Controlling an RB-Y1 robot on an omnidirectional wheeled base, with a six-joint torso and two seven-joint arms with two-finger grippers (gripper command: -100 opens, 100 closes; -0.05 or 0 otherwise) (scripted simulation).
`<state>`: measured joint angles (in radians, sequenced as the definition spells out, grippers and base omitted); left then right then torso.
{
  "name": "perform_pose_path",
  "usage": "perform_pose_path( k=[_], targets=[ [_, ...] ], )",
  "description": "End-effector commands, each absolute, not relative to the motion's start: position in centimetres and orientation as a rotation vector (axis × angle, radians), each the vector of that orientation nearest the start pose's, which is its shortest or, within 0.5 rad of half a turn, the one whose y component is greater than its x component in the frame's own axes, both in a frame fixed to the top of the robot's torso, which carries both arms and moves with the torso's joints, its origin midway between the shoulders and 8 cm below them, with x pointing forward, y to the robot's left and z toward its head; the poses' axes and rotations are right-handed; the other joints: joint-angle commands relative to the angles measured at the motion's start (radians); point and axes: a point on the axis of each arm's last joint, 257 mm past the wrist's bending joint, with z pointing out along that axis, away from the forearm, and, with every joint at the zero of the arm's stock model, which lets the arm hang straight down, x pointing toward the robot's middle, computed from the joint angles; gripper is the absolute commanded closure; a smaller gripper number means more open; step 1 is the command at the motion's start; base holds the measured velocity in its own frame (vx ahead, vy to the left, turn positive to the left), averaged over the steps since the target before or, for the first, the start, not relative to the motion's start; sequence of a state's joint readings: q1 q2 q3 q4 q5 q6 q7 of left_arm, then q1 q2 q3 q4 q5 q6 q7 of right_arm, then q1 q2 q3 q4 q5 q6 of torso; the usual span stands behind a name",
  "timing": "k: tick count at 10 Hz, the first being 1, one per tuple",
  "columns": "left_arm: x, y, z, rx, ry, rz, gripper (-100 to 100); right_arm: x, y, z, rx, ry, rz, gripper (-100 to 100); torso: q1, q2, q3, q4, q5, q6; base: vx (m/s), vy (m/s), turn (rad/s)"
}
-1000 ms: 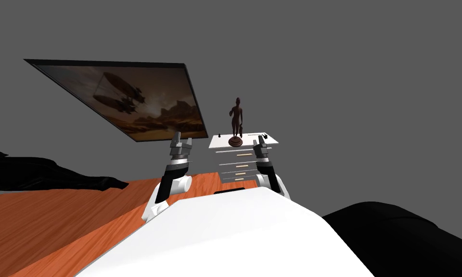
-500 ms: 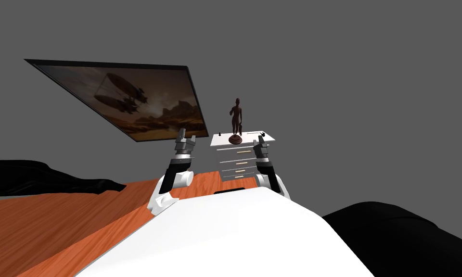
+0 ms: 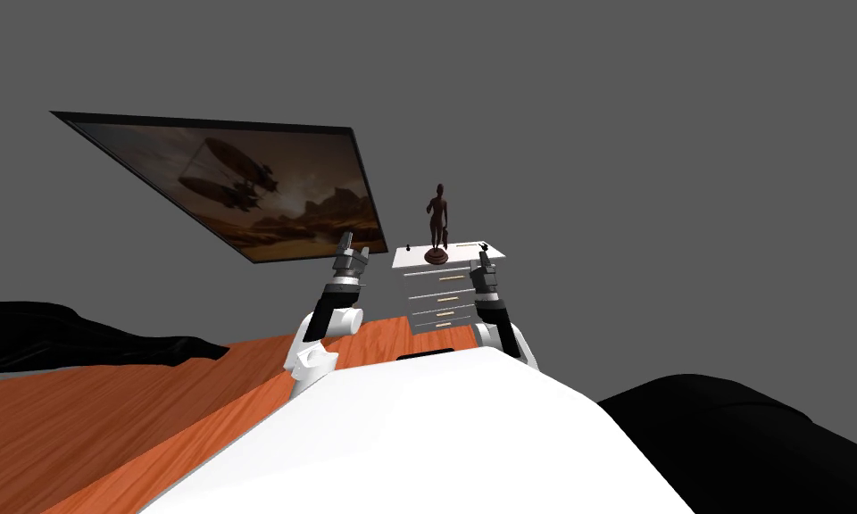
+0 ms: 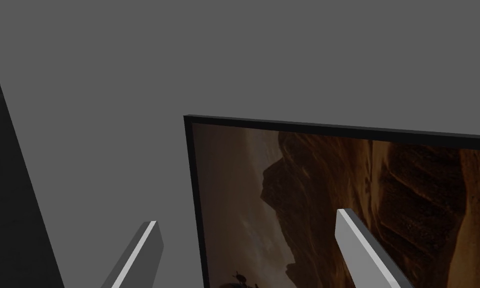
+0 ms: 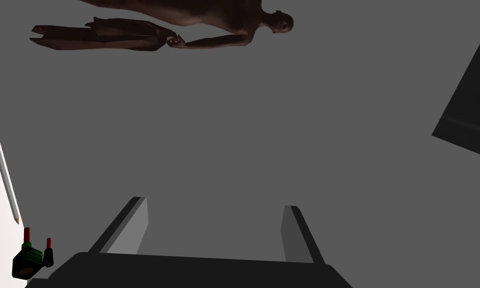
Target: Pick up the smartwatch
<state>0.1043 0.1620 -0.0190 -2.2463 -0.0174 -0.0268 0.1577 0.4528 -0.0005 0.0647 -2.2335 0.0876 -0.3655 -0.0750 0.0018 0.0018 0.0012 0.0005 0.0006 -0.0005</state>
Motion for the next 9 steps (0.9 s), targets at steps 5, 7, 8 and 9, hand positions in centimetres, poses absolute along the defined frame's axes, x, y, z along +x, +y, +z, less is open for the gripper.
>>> perform_pose_path(
  k=[5,7,8,9],
  targets=[
    [48.1,20.5,7.3,-0.757,0.887,-1.515,-100,38.2,-24.7,-0.9,0.753,0.743,1.359,0,0.001,0.001,0.0,0.0,0.0,0.0,-0.052,0.032,-0.068],
    [48.7,20.5,6.7,-0.788,0.912,-1.5,-100,38.2,-24.7,-0.9,0.753,0.743,1.359,0,0.0,0.0,0.0,0.0,0.0,0.0,-0.034,0.013,-0.018],
    [49.6,19.9,7.5,-0.794,0.918,-1.514,-100,38.2,-24.7,-0.9,0.753,0.743,1.359,0,-0.001,-0.001,0.0,0.0,0.0,0.0,-0.037,0.017,-0.068],
    [49.9,20.0,7.1,-0.811,0.932,-1.505,-100,38.2,-24.7,-0.8,0.753,0.743,1.359,0,0.0,-0.001,0.0,0.0,0.0,0.0,-0.035,0.015,-0.051]
  ],
)
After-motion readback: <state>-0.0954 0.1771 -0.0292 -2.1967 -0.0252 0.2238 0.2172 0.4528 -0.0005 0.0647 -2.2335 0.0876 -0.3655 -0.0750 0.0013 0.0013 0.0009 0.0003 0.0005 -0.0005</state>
